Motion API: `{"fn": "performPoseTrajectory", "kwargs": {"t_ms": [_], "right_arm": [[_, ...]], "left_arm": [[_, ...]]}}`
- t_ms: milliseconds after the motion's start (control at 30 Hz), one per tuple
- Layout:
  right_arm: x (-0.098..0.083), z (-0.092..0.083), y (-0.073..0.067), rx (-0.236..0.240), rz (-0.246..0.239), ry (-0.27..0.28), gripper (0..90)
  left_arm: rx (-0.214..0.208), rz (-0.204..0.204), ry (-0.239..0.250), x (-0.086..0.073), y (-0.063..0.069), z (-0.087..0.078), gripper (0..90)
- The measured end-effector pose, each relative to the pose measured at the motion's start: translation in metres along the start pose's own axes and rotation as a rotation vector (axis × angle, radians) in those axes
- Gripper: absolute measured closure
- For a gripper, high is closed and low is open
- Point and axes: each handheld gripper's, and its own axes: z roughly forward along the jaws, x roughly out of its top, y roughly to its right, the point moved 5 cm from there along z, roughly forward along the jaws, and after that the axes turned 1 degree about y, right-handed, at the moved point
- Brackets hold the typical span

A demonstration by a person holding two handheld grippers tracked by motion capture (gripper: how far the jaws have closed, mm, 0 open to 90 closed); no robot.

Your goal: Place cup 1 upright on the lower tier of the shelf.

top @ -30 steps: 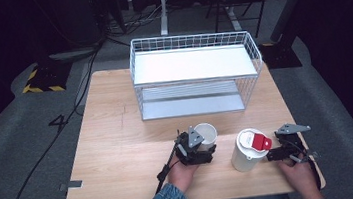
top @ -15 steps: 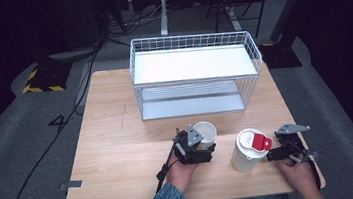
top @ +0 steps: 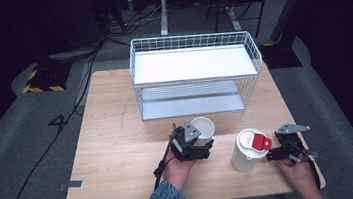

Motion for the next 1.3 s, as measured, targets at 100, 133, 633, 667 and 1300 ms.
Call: {"fn": "performPoseTrajectory", "kwargs": {"t_ms": [100,133,633,667,1300], "right_arm": [[0.0,0.0,0.0,0.0,0.0,0.0,0.2],[0.0,0.0,0.0,0.0,0.0,0.0,0.2],[0.0,0.0,0.0,0.0,0.0,0.0,0.2],[0.0,0.0,0.0,0.0,0.0,0.0,0.2],[0.0,0.0,0.0,0.0,0.0,0.0,0.2]], "left_arm": [[0.002,-0.004,0.009,0.006,-0.004,-0.005,22.9],[0.0,-0.009,0.009,0.007,-0.005,-0.005,22.9],[0.011,-0.046,0.026,0.031,-0.03,-0.016,22.8],[0.011,-0.046,0.026,0.031,-0.03,-0.016,22.8],[0.063,-0.078,0.051,0.047,-0.063,-0.007,22.8]]}}
